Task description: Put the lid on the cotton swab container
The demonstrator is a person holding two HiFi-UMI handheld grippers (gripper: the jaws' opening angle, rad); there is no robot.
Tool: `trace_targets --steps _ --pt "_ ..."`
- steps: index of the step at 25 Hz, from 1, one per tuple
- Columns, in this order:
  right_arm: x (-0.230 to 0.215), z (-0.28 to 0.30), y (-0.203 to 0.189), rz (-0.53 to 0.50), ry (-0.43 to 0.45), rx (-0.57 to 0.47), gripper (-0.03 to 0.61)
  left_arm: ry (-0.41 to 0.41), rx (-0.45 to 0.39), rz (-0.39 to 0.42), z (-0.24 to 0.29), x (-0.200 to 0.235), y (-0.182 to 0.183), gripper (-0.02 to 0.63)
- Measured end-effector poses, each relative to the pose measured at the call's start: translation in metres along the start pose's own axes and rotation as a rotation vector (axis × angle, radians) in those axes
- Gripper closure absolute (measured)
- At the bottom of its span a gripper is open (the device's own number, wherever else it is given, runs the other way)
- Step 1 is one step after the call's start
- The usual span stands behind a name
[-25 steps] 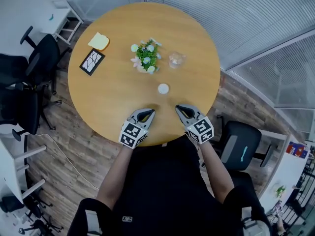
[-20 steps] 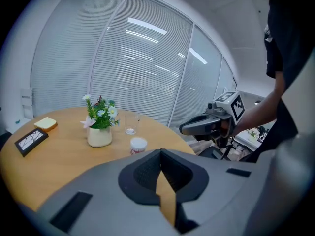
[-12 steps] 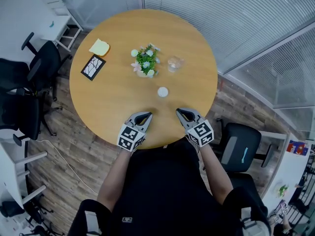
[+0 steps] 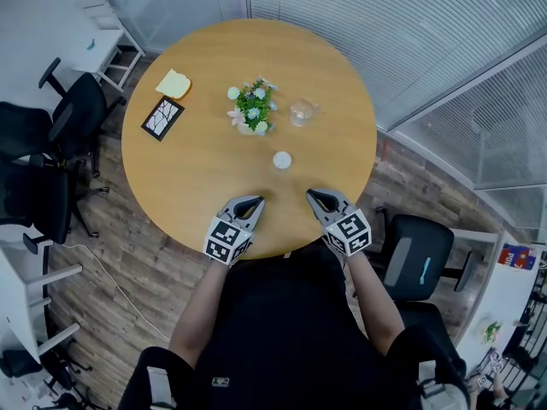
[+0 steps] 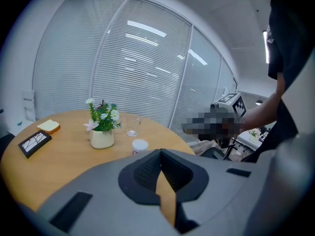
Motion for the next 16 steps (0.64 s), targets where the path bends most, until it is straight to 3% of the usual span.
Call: trace_targets --steps 16 --pt "0.0050 -0.0038 -0.0077 0.007 0.006 0.000 0.571 0.018 0.005 -0.008 -0.0038 -0.0027 -0.0083 0.606"
Point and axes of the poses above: the fingertips, and each gripper's own axes: z forward along the fingers, x to its left, y out of its top, the point moved 4 cm from there along -z, backward along the fingers, and after that the axes turned 8 degrees about x, right-handed, at the moved point
